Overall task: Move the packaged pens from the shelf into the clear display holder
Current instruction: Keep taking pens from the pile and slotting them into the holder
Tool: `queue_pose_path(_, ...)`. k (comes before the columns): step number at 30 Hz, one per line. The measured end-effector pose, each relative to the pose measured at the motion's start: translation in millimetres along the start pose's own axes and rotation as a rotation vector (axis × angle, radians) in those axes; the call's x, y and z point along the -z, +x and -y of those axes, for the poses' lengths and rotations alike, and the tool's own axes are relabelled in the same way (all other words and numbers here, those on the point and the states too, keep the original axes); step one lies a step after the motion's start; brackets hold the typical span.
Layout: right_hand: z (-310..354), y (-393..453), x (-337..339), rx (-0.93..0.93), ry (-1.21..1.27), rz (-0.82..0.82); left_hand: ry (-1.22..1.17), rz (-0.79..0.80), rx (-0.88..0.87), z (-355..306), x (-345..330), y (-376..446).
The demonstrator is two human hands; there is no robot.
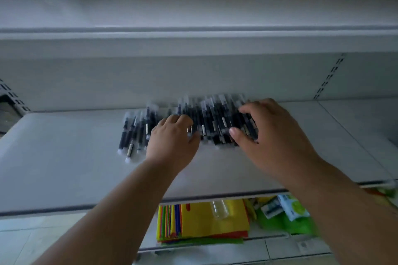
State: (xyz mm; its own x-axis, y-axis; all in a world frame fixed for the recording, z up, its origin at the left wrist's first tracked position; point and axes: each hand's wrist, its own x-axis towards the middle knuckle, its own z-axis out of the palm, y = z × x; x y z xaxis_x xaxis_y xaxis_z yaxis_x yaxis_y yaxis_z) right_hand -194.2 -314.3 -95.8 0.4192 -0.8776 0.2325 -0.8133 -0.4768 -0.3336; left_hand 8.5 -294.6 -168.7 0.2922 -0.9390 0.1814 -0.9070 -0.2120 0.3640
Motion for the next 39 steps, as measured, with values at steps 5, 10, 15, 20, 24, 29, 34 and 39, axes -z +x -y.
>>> queue_pose_path(5,6.1,5.4,0.3,-0.016,0.017,-0.043,0.096,-0.012,0.094,10.5,-6.7,20.4)
queue_pose_path(10,5.3,6.4,-7.3,-0.016,0.036,-0.051,0.174,0.054,0.132,17.1,-16.0,28.7)
queue_pose_path(15,4.5,13.4,-8.5,-0.004,0.052,-0.054,0.223,0.056,0.123,15.9,-12.3,38.0)
queue_pose_path(20,-1.6,15.2,-10.3,0.005,0.061,-0.045,0.293,0.151,0.158,9.4,-5.9,49.4)
queue_pose_path(24,-5.4,16.5,-12.0,0.005,0.083,-0.054,0.335,0.276,0.194,2.7,1.7,58.7)
queue_pose_path(29,-7.7,14.7,-17.6,0.014,0.099,-0.048,0.303,0.225,0.197,6.9,-2.2,55.1)
queue_pose_path(34,-8.9,16.4,-21.0,0.026,0.107,-0.058,0.123,0.081,0.17,16.1,-4.6,46.1)
queue_pose_path(39,-12.5,19.1,-25.7,0.013,0.137,-0.086,-0.227,-0.046,0.079,14.0,3.4,20.0)
